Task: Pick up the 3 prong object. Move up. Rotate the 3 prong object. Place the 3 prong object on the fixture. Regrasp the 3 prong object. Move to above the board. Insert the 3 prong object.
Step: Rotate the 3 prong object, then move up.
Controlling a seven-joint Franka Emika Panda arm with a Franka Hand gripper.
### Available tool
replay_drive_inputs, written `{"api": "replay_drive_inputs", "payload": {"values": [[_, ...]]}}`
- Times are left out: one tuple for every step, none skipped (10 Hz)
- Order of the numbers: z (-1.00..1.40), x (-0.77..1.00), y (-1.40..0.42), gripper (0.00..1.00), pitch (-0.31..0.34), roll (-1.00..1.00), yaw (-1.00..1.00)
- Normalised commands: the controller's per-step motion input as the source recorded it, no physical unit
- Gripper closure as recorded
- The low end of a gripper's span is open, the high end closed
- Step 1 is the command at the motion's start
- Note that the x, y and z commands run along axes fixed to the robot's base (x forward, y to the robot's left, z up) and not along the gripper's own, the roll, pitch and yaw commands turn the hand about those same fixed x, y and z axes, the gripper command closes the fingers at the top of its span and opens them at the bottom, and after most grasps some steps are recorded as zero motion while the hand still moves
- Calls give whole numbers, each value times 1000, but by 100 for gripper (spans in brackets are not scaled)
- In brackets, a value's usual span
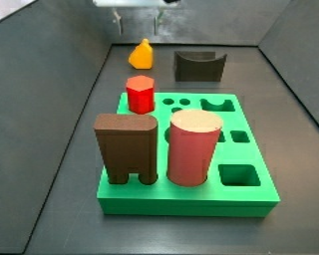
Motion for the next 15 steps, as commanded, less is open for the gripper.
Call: {"api": "replay_drive_inputs", "payload": {"values": [[-1000, 16, 4, 0, -28, 7, -28], [-1000, 23, 6, 0, -31, 8, -21], [-1000, 28, 8, 0, -28, 7, -17], [-1000, 37, 11, 0, -25, 7, -13], [-990, 46, 14, 0, -25, 7, -10], [-812, 42, 13, 0, -26, 8, -9], [-682, 39, 13, 0, -27, 8, -7], [-507, 36, 12, 0, -35, 10, -6], [-382, 35, 12, 0, -37, 11, -6], [-258, 35, 12, 0, -37, 11, -6], [0, 0, 0, 100, 0, 0, 0], [833, 0, 0, 100, 0, 0, 0], [808, -16, -3, 100, 12, -3, 0], [709, -26, -6, 100, 28, -7, 0], [541, -14, -3, 100, 40, -9, -1]]}}
